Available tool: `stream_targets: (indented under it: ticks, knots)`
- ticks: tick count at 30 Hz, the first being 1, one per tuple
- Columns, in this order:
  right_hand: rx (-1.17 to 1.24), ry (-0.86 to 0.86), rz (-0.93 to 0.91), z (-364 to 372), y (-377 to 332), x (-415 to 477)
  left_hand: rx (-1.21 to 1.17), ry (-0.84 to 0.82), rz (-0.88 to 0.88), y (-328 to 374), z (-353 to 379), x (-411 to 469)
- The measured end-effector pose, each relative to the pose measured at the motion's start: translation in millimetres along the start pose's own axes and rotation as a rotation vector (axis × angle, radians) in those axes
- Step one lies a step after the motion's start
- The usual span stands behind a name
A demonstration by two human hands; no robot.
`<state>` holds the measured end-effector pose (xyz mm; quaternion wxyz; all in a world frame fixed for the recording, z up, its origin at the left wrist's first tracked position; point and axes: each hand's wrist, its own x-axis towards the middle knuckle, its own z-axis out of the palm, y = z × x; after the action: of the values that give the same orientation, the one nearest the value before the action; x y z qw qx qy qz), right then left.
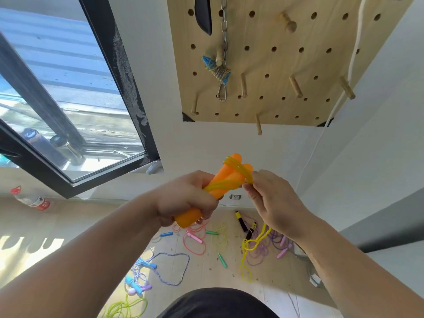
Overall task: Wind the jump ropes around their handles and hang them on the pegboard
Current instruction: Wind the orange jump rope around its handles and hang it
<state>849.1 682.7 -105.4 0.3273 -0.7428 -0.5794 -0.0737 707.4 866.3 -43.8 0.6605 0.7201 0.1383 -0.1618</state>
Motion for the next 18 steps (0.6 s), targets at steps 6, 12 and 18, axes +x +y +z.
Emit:
stream_targets:
  ticks: [6,12,18]
  knots:
    - [-0.147,-0.487,-0.222,-3,11,15,0.670,-0.202,-0.043,9,1,-8]
    - [-0.363,-0.776,-0.513,7,-4,50,1.292,-0.298,-0.182,0,20,3]
    - [-0.503,-0.758,-0.436,15,-16,68,1.362,-0.111,-0.304,-8,-5,19]
